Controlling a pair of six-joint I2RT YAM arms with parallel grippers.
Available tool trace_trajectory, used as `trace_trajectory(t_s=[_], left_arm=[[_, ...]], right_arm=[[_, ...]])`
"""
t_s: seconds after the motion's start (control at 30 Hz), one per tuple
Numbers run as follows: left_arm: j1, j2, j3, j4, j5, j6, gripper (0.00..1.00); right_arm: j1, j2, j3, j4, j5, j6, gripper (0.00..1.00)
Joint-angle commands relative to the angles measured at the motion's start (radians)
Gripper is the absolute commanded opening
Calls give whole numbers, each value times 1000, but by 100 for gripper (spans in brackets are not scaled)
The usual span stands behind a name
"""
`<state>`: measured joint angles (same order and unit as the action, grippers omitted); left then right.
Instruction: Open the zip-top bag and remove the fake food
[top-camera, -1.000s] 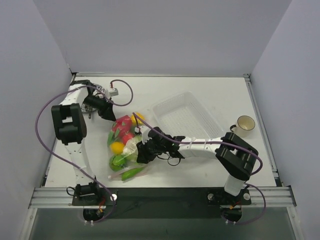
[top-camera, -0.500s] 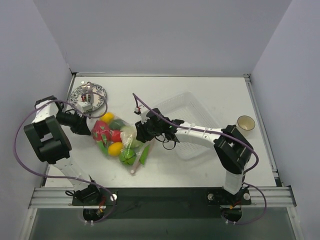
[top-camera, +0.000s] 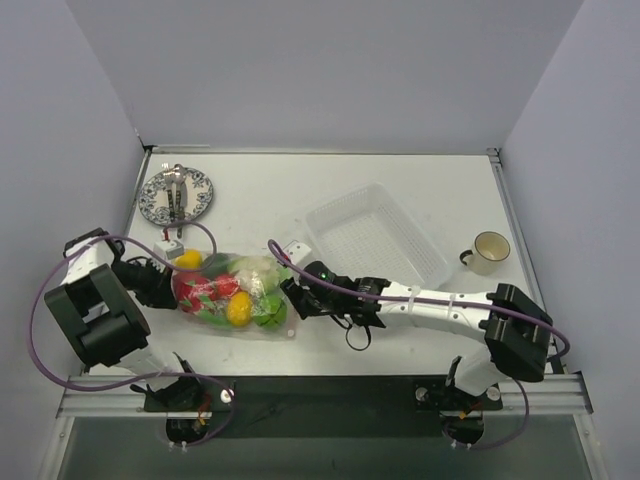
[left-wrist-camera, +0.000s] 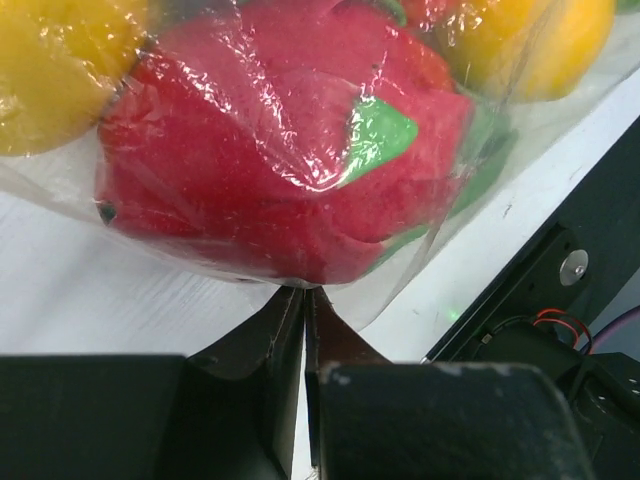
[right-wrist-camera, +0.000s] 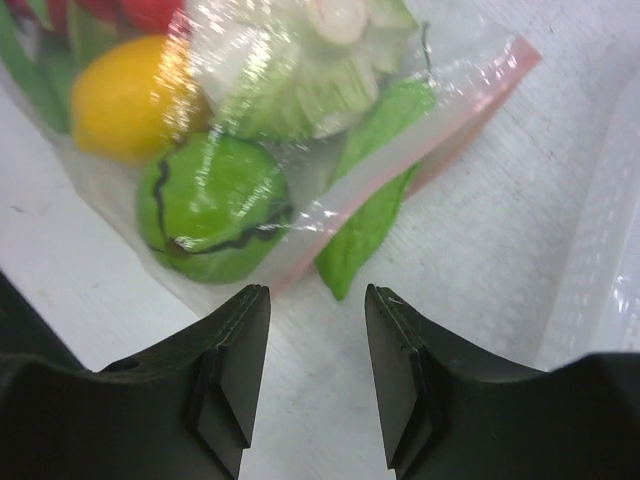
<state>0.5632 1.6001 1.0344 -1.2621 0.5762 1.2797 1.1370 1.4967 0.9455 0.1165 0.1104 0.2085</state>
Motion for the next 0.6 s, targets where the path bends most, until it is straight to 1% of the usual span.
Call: trace_trajectory(t_s=[0.0,0.03,0.1,0.17,0.23,0.3,0.4,0.47,0.57], left_arm=[[14,-26,6,70,-41,24,13],[15,-29,9,82,-56,17,12],[17,-37,4,131,-78,0,9],[18,-43,-8,180,-120,-20,7],[18,-55,-37,263,-168,-31,4],[20,-57,-59,317,-188,-49,3],[12,-49,-65,326,-191,-69,3],[4,-46,-76,329,-191,-85,3],[-16,-58,-109,345,-193,-102,3]], right_arm=[[-17,48,-4,-34,127,-24,43],[-19,66,2,-37,159,-32,43],[-26,68,3,-37,176,-47,43],[-40,47,-10,-20,163,-44,43],[-61,34,-27,-6,128,-40,43],[-71,40,-25,5,117,-35,43],[-74,69,-5,20,75,-20,43],[-63,102,21,34,34,0,43],[-33,141,53,44,18,6,44]])
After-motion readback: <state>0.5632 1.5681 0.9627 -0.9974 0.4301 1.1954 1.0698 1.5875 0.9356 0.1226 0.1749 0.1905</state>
